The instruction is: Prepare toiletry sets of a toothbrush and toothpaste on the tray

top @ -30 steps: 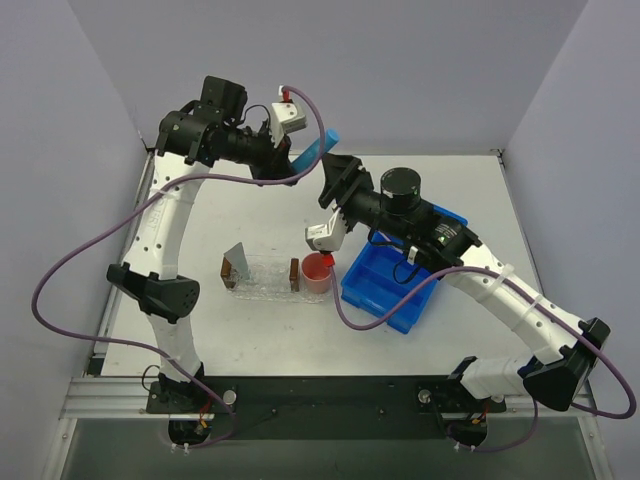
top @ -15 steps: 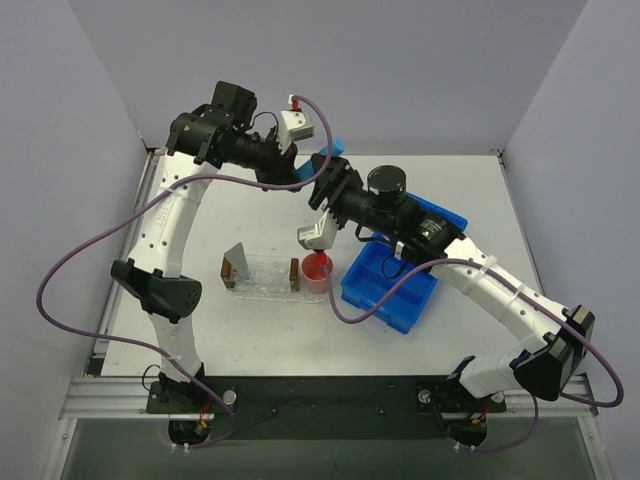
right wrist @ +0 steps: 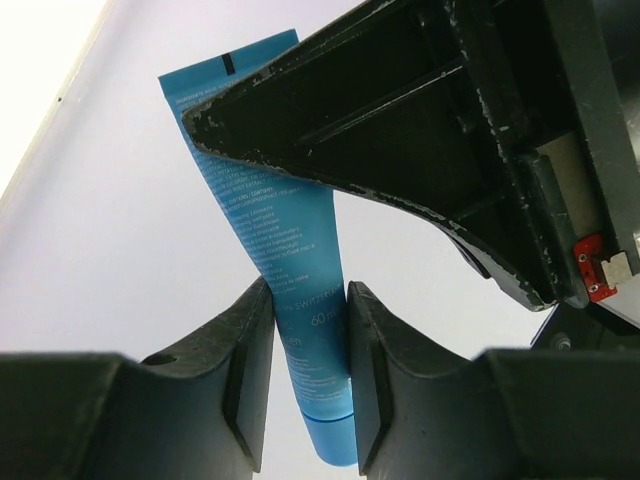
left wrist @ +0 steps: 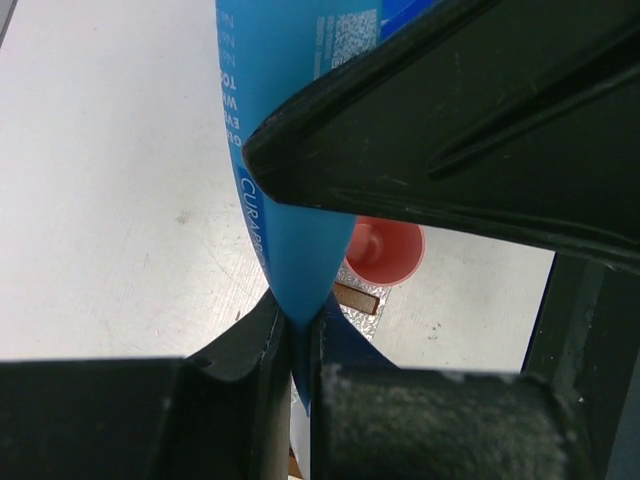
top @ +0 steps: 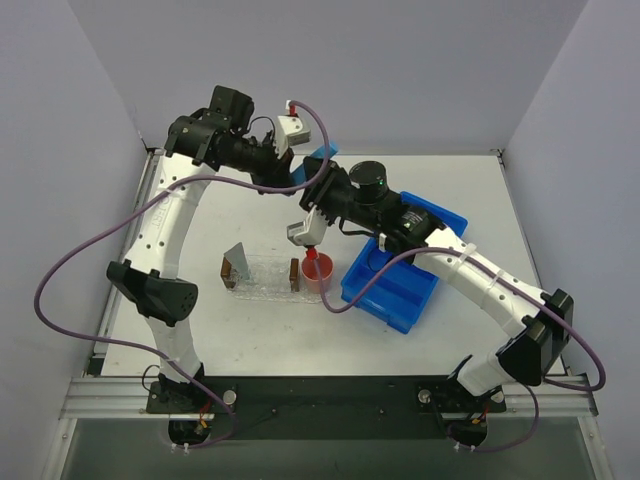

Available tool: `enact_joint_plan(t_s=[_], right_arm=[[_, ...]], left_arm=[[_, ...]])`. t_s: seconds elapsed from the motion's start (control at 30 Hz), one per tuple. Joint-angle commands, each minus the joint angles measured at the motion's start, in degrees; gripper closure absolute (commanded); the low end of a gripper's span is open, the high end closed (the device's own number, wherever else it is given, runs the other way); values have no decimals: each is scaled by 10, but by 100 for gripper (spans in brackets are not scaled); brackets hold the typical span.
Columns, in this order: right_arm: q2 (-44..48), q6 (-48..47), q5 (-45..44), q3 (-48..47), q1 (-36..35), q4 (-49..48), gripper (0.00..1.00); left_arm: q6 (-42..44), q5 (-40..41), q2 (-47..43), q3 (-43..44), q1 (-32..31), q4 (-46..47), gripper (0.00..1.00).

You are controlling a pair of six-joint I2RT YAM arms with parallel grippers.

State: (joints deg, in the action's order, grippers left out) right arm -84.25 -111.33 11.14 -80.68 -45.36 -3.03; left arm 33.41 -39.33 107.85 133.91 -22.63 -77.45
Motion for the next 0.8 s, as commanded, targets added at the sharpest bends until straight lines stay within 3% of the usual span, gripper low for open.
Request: enact_joint_plan(t_s=[0.0,0.1,0.13,0.23,0.47,0.6,0.77], right_arm=[[-13,17,-35,-43,6,-55,87],[-22,58,-64,-63,5,-50,91],[-28,71,-73,-69,4,-48,92],[-38,126,-109,-94,-2,-42,94],[-51,244,-183,-125,-17,-40,96],[-80,335,-234,-177,-20,-28,97],[-129,457,-297,-282,-24,51,100]], left_arm=[[21,-68,-39,0,0,-124,100],[1,-91,-30,20,18,-119,98],[-8,-98,-27,24,24,-116,88],[-57,-134,-26,32,58,-80,70],[-171,-196,-44,16,109,56,42],[-250,-215,-61,-14,132,130,38],[-433,-231,-104,-105,181,370,33]])
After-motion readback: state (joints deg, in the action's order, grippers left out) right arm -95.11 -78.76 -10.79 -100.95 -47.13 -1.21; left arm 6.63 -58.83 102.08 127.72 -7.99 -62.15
